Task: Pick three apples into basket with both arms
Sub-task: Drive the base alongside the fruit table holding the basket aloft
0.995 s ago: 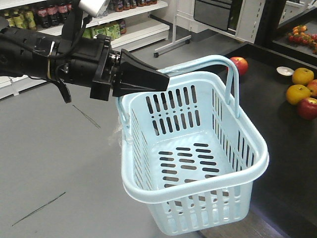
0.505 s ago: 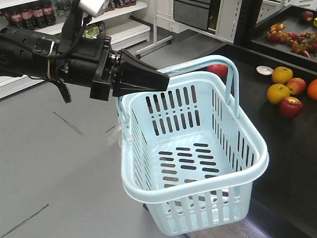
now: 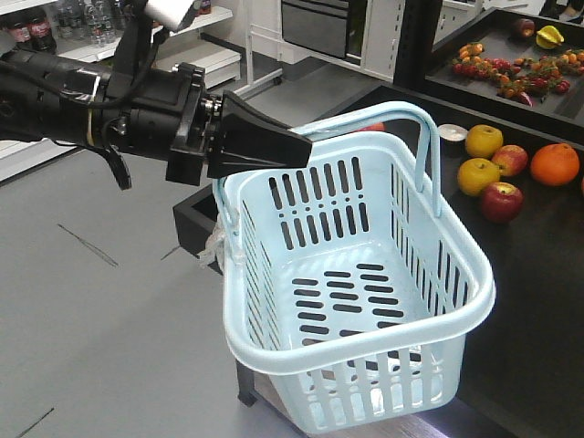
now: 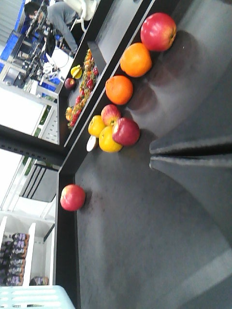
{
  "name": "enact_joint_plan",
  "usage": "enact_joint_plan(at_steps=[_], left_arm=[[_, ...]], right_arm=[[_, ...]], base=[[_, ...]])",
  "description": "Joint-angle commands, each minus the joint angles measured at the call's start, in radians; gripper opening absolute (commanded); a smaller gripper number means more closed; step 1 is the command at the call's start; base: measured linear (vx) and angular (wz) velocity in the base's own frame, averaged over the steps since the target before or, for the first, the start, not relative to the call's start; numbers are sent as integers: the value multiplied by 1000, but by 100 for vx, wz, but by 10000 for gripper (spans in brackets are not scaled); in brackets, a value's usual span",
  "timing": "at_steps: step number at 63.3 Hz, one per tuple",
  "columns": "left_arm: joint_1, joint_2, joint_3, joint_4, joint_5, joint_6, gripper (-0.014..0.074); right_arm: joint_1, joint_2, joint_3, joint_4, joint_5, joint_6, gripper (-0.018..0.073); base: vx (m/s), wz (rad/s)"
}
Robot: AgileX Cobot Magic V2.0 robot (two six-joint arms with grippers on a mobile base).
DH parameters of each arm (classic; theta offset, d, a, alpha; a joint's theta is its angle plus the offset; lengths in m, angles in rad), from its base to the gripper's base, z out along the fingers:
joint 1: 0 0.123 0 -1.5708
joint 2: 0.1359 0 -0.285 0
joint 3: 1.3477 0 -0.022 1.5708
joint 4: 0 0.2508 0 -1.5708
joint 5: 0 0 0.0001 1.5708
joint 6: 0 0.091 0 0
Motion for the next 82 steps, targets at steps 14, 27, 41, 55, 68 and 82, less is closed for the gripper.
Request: enact_joint_plan(at_steps=[14,27,41,55,68,82], left_arm=[[-1,-47,-30,43,-118,-6,-8],[-1,-47,-30,43,-118,-6,-8],[-1,-47,-30,43,-118,-6,-8],[-1,-47,-30,43,-118,-6,-8],[-1,-47,-30,43,-118,-6,-8],[-1,-47,-30,43,-118,-6,-8]], right_arm=[[-5,0,1,-5,-73,-7,-3],[-5,0,1,-5,-73,-7,-3],[-5,0,1,-4,-74,-7,-3],[-5,0,1,-4,-76,-7,-3],[-5,0,1,-4,-76,-7,-3],[-5,0,1,-4,-76,-7,-3]], base=[[11,-19],[10,-23],[9,-28],[9,-34],[9,-35],[9,-37]])
